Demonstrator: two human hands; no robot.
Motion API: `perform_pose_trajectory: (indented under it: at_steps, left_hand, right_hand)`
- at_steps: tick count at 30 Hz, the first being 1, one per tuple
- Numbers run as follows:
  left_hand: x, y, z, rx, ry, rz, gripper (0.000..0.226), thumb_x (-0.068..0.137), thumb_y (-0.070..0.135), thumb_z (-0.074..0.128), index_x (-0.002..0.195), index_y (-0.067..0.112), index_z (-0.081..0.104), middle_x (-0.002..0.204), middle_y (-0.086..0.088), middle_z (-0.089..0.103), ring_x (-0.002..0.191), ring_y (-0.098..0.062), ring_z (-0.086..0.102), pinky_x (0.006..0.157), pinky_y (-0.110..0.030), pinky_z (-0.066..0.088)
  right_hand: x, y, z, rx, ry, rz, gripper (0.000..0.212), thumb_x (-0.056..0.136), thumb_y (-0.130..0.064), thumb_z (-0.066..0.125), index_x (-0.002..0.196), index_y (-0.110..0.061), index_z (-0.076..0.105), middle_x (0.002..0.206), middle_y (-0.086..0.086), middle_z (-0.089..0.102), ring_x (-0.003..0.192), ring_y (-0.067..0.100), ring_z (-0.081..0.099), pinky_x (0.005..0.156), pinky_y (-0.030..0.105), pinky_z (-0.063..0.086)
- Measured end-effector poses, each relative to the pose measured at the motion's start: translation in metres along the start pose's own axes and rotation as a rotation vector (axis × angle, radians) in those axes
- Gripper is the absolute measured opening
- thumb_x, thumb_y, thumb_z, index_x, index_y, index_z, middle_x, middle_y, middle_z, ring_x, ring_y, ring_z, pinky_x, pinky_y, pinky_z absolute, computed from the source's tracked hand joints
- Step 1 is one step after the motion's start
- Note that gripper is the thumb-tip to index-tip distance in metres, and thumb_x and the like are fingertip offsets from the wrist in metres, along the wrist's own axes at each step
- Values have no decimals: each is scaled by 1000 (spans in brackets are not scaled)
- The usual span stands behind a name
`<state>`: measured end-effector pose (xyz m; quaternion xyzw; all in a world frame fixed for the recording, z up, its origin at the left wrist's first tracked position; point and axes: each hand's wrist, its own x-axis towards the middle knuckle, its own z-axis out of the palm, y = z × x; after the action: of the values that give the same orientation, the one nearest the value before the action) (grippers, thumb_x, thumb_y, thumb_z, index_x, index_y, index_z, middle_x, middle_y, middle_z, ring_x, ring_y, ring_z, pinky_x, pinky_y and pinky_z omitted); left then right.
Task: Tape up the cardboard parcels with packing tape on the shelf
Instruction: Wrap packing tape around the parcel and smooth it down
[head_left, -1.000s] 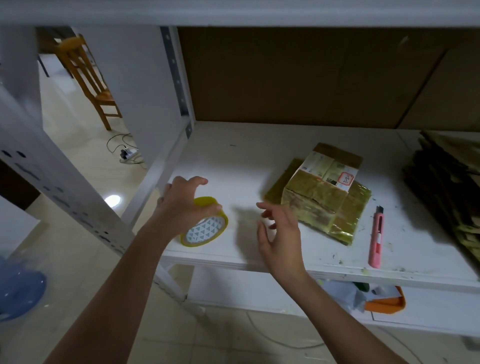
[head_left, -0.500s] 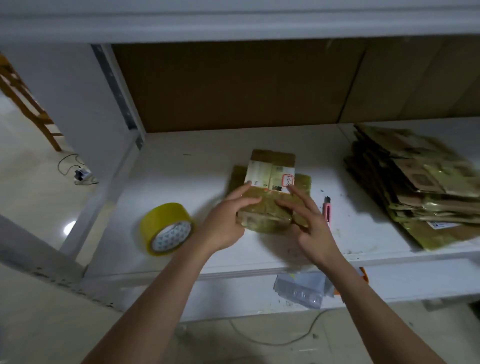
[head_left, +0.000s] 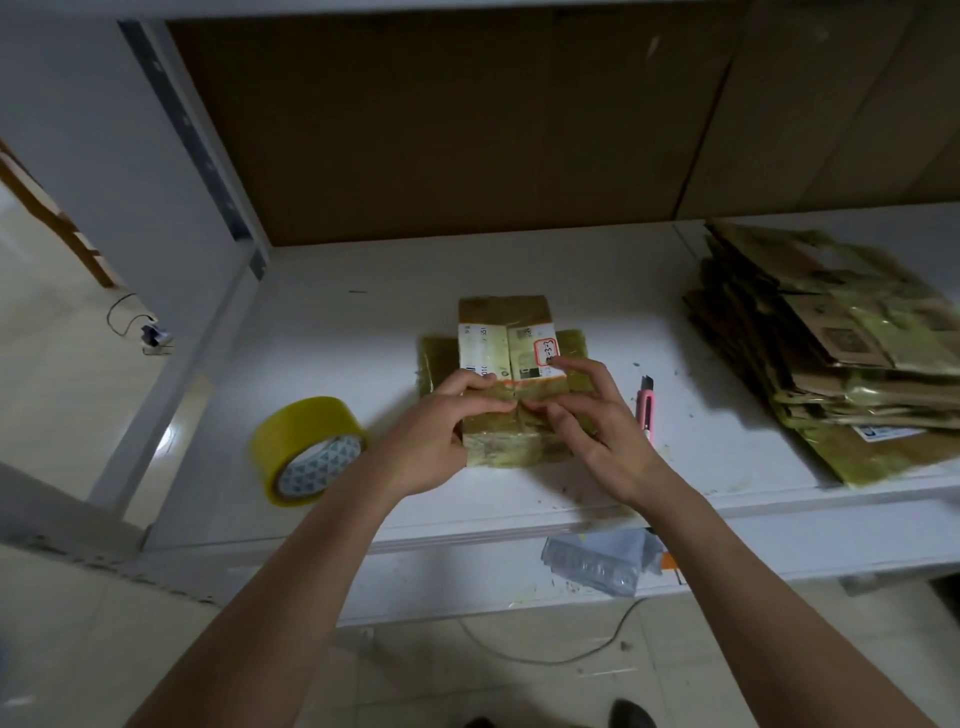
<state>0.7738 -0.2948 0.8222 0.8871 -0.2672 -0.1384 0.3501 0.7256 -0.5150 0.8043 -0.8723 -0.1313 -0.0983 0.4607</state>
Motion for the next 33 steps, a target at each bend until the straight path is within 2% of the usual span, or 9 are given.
perform_pose_trajectory:
  at_steps: [6,9,13,15,21,25,27,30,33]
  left_hand:
    - [4,-1,-3,-220,-18,-48,64,86,-17,51,110,39,68,129,29,40,129,-7,43,96,-35,53]
    - [3,4,-6,-404,-19,-118,53,93,-8,50,99,40,71,130,30,44,129,-6,45,99,-37,52]
    - [2,5,-8,-333,-4,-69,17,93,37,61,98,49,72,126,34,46,123,0,48,104,-40,47]
    - [2,2,-6,-296,30,-47,24,81,57,58,97,48,74,123,36,47,120,0,52,102,-42,49]
    - [3,-5,-4,-297,58,15,43,62,67,72,100,46,74,133,37,38,132,-4,44,98,-41,52]
    - [1,-6,-2,-286,72,0,52,55,75,74,100,47,73,137,37,34,131,-9,46,96,-40,53]
    - [-1,-2,-3,-240,85,-13,44,61,79,68,97,54,71,137,40,34,128,-6,48,95,-39,53]
    - [0,0,-4,-178,95,-32,15,82,62,64,94,55,71,139,38,33,127,-5,49,98,-42,51]
    - [0,0,-4,-188,78,-48,21,78,61,65,97,53,72,148,37,28,138,-3,37,105,-43,46]
  right_hand:
    - [4,-7,7,61,52,101,35,90,-46,55,87,-16,74,134,-5,37,113,-11,46,91,17,43]
    - [5,-9,8,81,78,116,35,84,-48,60,84,-15,74,134,-5,36,106,-17,46,87,10,42]
    - [7,-1,10,71,114,70,32,78,-44,69,87,-13,75,134,0,39,119,-10,44,91,5,38]
    - [6,4,11,73,113,38,33,77,-42,71,91,-13,76,135,4,40,121,-6,46,93,8,40]
    - [5,8,2,34,26,-15,32,79,-30,75,102,-8,75,139,7,38,123,-14,40,96,6,38]
    - [5,7,-2,38,-82,-20,31,84,-27,71,110,-11,72,151,-4,40,133,-10,36,104,11,35]
    - [5,5,-2,49,-84,4,28,86,-27,70,110,-13,72,151,-9,40,131,-12,37,102,8,35]
    - [5,1,2,55,-34,10,32,83,-40,68,106,-17,71,151,-9,40,130,-9,41,98,7,37]
    - [3,3,8,-26,-45,-32,40,79,-45,69,107,-16,67,153,-2,39,134,5,42,104,18,41]
